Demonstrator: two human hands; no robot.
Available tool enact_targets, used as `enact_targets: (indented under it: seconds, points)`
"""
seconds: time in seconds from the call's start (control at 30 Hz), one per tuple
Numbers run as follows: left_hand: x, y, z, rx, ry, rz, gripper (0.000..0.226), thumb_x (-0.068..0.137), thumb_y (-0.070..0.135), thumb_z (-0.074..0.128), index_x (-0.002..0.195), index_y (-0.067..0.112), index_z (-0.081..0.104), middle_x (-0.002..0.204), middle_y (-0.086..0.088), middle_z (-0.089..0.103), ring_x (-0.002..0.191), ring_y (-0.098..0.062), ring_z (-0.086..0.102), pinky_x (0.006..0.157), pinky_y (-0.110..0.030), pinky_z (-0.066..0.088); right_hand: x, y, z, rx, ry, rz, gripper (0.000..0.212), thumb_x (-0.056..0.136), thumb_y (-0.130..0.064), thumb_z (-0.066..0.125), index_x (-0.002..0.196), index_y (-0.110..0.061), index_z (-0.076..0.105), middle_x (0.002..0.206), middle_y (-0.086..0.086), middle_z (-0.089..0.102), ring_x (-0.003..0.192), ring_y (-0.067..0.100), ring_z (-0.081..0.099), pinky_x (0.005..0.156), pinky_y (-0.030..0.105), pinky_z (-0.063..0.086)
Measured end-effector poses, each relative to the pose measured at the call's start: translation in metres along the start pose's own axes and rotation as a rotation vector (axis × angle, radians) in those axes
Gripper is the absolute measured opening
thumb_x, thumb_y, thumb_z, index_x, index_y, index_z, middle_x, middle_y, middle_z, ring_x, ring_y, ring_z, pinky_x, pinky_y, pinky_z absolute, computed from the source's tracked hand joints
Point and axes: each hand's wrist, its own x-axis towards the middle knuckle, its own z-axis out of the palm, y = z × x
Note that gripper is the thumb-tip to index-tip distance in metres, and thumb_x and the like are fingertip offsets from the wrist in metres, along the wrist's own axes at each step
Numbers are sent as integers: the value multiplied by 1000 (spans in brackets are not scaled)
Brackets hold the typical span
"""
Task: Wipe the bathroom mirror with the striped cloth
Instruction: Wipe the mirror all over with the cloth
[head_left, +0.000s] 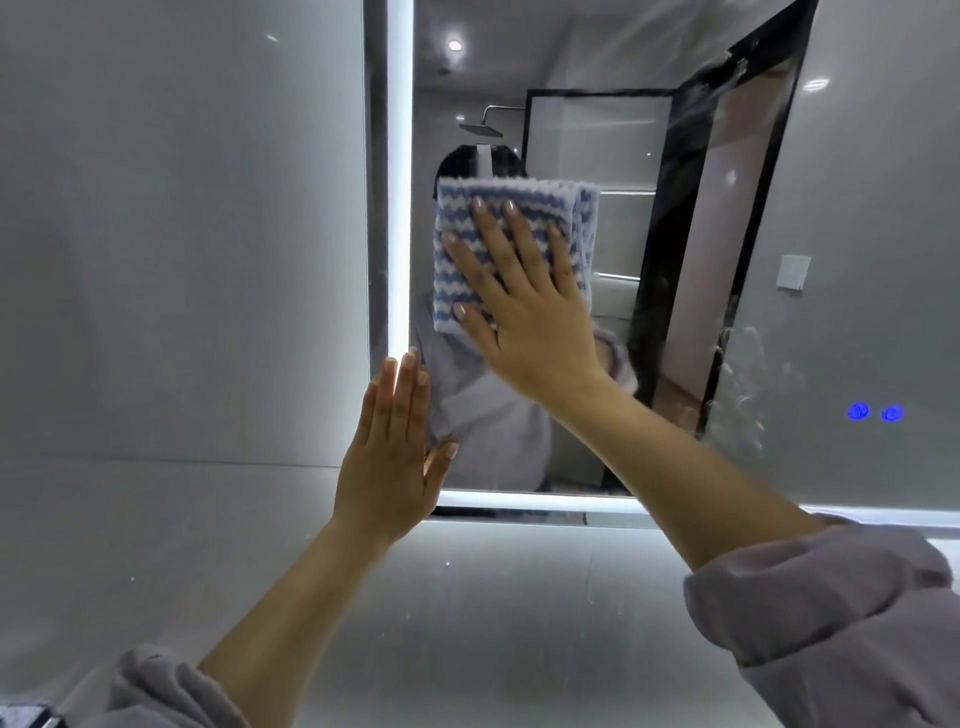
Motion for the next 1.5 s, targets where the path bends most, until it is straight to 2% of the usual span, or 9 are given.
enact_targets:
  seconds: [0.33,0.47,0.63,0.77,0.87,1.0,1.2,1.3,1.5]
  points:
    - [-1,-2,1,-14,8,41,75,95,45,43,149,0,16,160,-16,7,149,-30,2,122,-39,6,-138,-19,40,-3,-113,-75,52,101,-46,27,149,-26,32,157,3,18,147,24,8,120,46,0]
    - [0,-2,1,-28,20,32,77,94,45,47,149,1,17,160,-15,8,149,-29,2,122,-38,7,-174,-27,48,-7,-141,-79,51,101,-45,24,148,-25,26,155,2,24,146,22,11,121,45,2]
    - [0,-3,4,-29,32,32,76,94,46,45,149,1,17,160,-15,9,149,-30,3,122,-39,8,-157,-26,43,45,-122,-71,50,101,-47,26,147,-28,35,156,0,23,147,20,10,121,44,3]
    - [-1,-1,3,-37,33,32,74,95,45,42,149,2,17,160,-15,10,148,-30,4,121,-41,10,-92,-18,31,31,-33,-38,54,100,-48,29,149,-25,31,157,4,18,147,23,9,120,47,5]
    - [0,1,-1,-45,20,19,73,96,48,34,150,5,11,160,-12,5,149,-29,3,122,-39,7,-45,-17,21,42,17,-22,57,99,-48,30,150,-23,24,158,5,12,147,23,6,119,45,0]
    - [0,1,-3,-39,34,24,75,95,49,34,151,7,8,160,-10,3,149,-27,-1,122,-36,3,-27,-22,15,32,13,-3,57,99,-46,32,150,-21,27,158,7,22,147,26,12,119,45,-2]
    - [1,0,-1,-33,5,29,77,94,50,33,151,5,9,161,-12,1,149,-28,-2,122,-36,0,-70,-26,27,62,-24,64,55,100,-46,31,150,-22,28,159,7,20,148,26,8,120,46,-2]
    - [0,-1,0,-33,10,38,78,93,49,36,150,2,12,161,-14,3,149,-29,-1,122,-36,-1,-105,-26,37,77,-46,104,55,101,-47,28,151,-24,24,159,4,13,149,24,3,120,47,1]
    - [0,-1,1,-22,31,59,77,94,50,31,150,0,13,160,-17,6,148,-33,2,122,-40,5,-176,-31,53,28,-134,107,54,101,-46,31,151,-27,25,161,2,11,149,25,8,120,47,6]
